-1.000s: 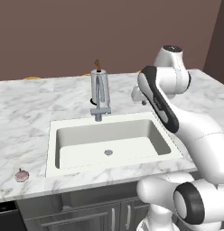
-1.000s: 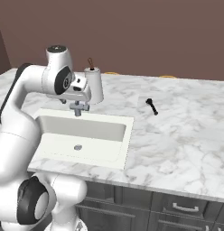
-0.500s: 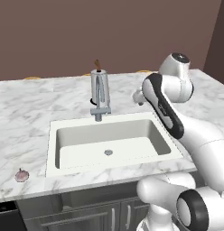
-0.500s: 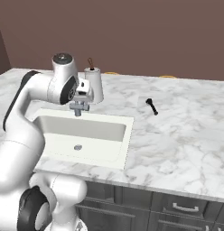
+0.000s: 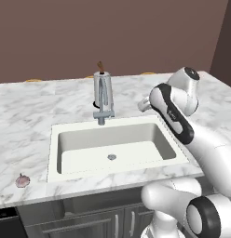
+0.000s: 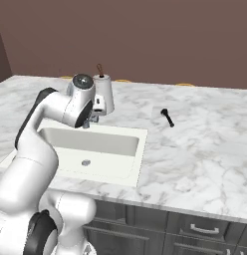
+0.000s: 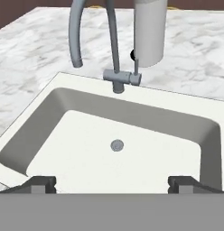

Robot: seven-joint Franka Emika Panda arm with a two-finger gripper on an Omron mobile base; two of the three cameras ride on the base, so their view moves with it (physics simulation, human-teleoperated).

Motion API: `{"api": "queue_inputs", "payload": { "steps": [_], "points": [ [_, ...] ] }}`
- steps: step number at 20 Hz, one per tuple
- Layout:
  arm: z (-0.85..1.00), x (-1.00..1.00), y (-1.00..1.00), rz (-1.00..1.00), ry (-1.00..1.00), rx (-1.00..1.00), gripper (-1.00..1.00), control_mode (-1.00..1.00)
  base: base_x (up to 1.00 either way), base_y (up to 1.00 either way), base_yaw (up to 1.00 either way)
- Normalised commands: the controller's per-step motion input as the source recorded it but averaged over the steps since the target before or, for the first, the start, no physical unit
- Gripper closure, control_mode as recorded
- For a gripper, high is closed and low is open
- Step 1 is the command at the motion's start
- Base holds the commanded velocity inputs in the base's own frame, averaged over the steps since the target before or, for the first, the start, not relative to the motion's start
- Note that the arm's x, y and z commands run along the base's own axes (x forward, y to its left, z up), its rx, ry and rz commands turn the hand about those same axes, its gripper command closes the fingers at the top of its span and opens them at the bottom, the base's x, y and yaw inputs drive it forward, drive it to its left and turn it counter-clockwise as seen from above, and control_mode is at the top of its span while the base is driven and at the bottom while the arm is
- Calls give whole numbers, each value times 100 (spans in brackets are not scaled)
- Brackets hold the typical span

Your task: Turn on the sink faucet. Then move the garlic from the counter to the sink. Turn off the sink. Move the vegetable from the sink to the pot next to the stove. Finally move the pot to the rear left burner.

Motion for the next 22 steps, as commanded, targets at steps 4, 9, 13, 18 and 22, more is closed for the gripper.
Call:
{"api": "queue_inputs", "payload": {
  "steps": [4,9,13,18,22],
  "points": [
    [-7,59,0,12,0,3,-100,-100,0,0,0],
    [-24,48,0,16,-2,2,-100,-100,0,0,0],
    [-30,31,-2,20,-3,2,-100,-100,0,0,0],
    [-25,51,-1,20,-2,5,-100,-100,0,0,0],
    [-17,60,-1,19,-6,9,-100,-100,0,0,0]
  ]
}}
